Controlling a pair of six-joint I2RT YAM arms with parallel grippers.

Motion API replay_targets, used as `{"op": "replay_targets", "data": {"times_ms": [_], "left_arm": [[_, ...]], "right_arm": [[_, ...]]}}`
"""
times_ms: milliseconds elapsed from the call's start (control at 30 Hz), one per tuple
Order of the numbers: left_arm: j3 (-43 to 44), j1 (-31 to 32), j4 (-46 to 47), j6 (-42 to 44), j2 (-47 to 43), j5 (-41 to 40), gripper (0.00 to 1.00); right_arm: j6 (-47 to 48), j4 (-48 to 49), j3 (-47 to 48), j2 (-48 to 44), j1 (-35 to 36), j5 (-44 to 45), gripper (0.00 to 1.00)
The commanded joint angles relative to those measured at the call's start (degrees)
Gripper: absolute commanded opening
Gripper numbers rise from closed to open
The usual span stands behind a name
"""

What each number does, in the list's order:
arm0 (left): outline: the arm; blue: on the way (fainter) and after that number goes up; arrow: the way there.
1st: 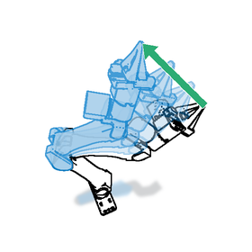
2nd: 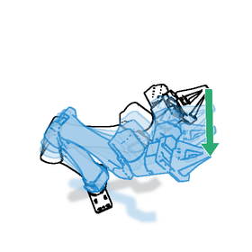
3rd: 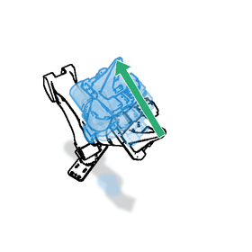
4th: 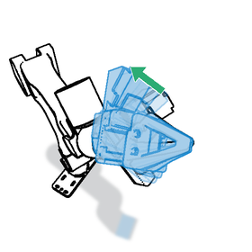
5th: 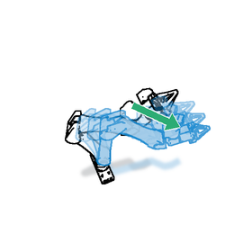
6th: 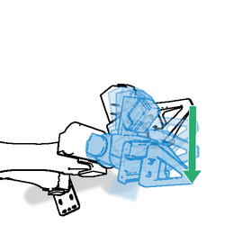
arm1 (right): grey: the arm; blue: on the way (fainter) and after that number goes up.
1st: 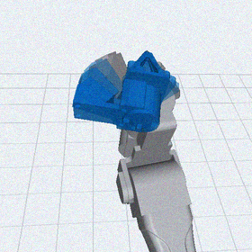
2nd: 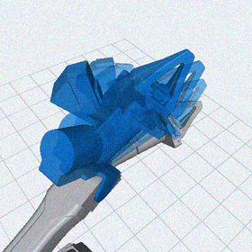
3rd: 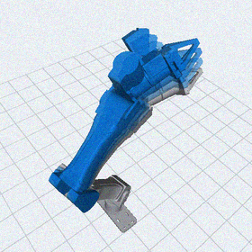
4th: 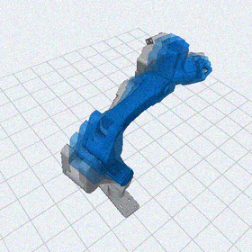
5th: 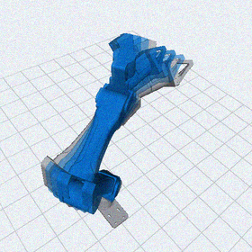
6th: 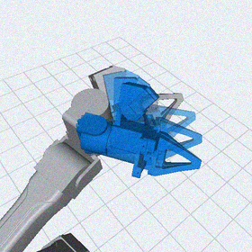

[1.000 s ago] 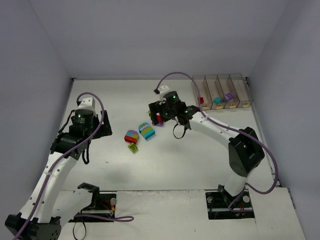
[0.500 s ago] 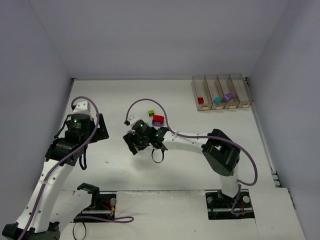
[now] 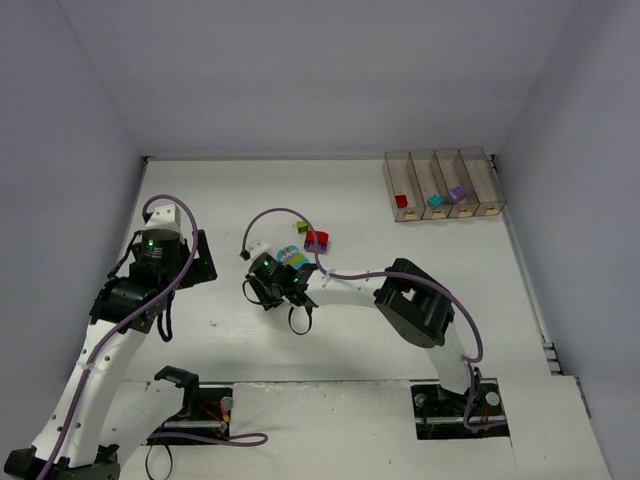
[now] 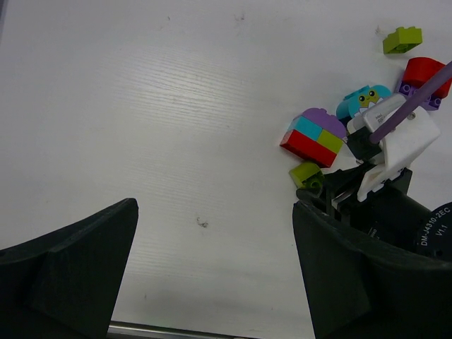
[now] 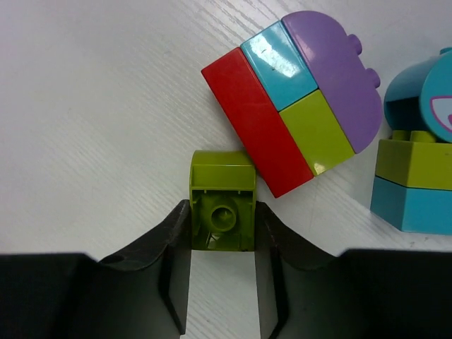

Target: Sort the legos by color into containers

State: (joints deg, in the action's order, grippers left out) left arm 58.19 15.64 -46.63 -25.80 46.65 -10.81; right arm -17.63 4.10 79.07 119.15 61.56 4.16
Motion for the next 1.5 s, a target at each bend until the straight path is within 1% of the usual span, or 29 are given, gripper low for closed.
{"op": "replay_targets", "data": {"times_ms": [0,33,167,233,300,367,400,467,500,567,600,700,733,800,833,933,1067,1133,1200,1267,1367,1467], "left_arm": [[1.9,-0.2,0.7,-0.3,0.1,-1.0,0.84],[2.0,-0.2,0.8,-0.2,0.1,-0.8,0.84],[1.9,-0.3,1.2,-0.2,0.3,-0.6,0.84],[1.7,-0.2,1.7,-0.2,0.5,-0.4,0.84],[1.7,-0.2,1.9,-0.2,0.7,0.1,0.84],[1.5,-0.2,2.7,-0.3,1.1,0.7,0.84],[1.4,-0.2,2.8,-0.4,1.2,1.0,0.84],[1.1,-0.2,3.4,-0.5,1.6,1.1,0.84],[1.1,-0.2,3.6,-0.5,1.8,1.5,0.84],[1.0,-0.2,4.0,-0.6,2.1,1.9,0.84],[1.1,-0.3,4.0,-0.5,2.2,2.3,0.84],[1.1,-0.2,4.1,-0.6,2.6,2.5,0.84],[1.0,-0.2,4.2,-0.4,2.6,2.5,0.84],[1.1,-0.2,4.3,-0.3,2.7,2.9,0.84],[1.2,-0.2,4.3,-0.2,2.7,3.5,0.84],[1.0,-0.2,4.6,0.0,2.7,4.6,0.84],[0.3,-0.2,6.0,0.2,2.9,4.8,0.84],[0.6,-0.2,6.3,0.5,3.7,4.8,0.84],[1.0,-0.2,6.6,0.8,4.5,4.9,0.84],[1.1,-0.2,7.3,1.1,4.8,5.1,0.84],[0.7,-0.2,9.1,1.2,5.1,5.3,0.84],[0.7,-0.2,10.3,1.3,6.1,5.5,0.84]], "right_arm": [[-0.7,1.5,1.3,-2.1,0.2,3.8,0.2],[-0.4,1.5,0.7,-2.9,0.2,4.4,0.0],[2.1,1.2,-1.9,-8.7,-0.8,8.0,0.0],[3.7,0.7,-3.3,-13.5,-2.3,9.3,0.0],[5.3,0.5,-5.6,-18.8,-6.6,8.7,0.0],[7.2,0.2,-7.7,-22.2,-10.4,8.7,0.0],[8.3,0.0,-8.2,-24.6,-15.2,9.4,0.0],[11.4,-0.4,-8.7,-27.1,-20.9,10.3,0.0],[12.3,-0.6,-8.4,-27.6,-27.4,10.3,0.0],[15.1,-0.6,-7.4,-27.7,-34.0,9.4,0.0],[15.3,-0.6,-5.6,-27.4,-40.2,10.0,0.0],[15.5,-0.6,-1.1,-24.7,-49.3,9.4,0.0],[15.4,-0.6,0.3,-23.6,-54.7,9.1,0.0],[15.3,-0.7,4.4,-19.8,-59.4,8.5,0.0],[15.3,-0.8,5.9,-18.4,-63.8,7.6,0.0],[16.0,-0.9,11.3,-13.0,-69.4,4.7,0.01],[17.0,-1.7,17.1,-5.0,-73.8,1.5,0.04],[17.0,-1.9,18.8,-2.8,-75.0,0.9,0.04],[17.2,-2.0,21.0,0.1,-76.7,-1.4,0.06],[17.2,-2.2,23.1,2.3,-77.3,-3.3,0.08],[17.1,-2.3,24.5,4.2,-77.6,-3.8,0.12],[18.5,-2.7,25.9,5.6,-77.6,-7.2,0.18]]}}
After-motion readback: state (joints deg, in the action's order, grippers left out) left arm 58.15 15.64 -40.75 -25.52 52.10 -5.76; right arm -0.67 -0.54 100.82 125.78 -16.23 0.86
